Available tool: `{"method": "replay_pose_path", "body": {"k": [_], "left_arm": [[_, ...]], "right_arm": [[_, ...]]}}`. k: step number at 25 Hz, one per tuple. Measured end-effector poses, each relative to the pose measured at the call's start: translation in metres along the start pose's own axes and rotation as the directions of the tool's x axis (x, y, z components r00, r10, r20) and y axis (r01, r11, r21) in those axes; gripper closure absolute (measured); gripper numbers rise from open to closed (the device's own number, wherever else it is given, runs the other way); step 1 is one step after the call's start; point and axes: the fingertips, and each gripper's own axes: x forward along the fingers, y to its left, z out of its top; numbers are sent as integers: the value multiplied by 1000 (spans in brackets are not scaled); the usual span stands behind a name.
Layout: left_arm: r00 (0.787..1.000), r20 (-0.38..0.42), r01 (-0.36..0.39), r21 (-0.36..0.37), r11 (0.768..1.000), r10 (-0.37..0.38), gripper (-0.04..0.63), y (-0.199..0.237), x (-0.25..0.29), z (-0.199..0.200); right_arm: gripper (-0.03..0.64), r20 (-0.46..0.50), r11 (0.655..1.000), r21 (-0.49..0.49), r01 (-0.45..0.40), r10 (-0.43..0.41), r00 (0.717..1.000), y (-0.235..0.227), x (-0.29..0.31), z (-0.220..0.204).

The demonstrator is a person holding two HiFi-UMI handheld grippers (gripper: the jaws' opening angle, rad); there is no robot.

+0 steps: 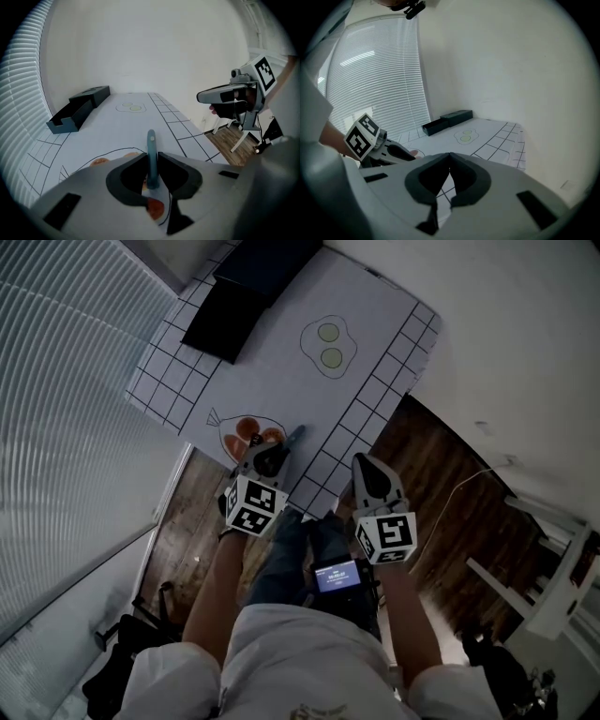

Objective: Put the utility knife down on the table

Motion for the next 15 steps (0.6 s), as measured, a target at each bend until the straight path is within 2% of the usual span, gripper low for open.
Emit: {"method": "replay_pose_path", "body": {"k": [10, 15], "left_arm": [[1000, 16, 23, 15, 1000, -23, 509, -16, -8, 5], [999, 31, 35, -27, 999, -35, 494, -23, -8, 5]], "right_arm": [[609, 8, 1000, 13, 0, 0, 1000, -6, -7, 2], [609, 4, 1000, 14, -3, 3, 1000, -7, -11, 0]]}}
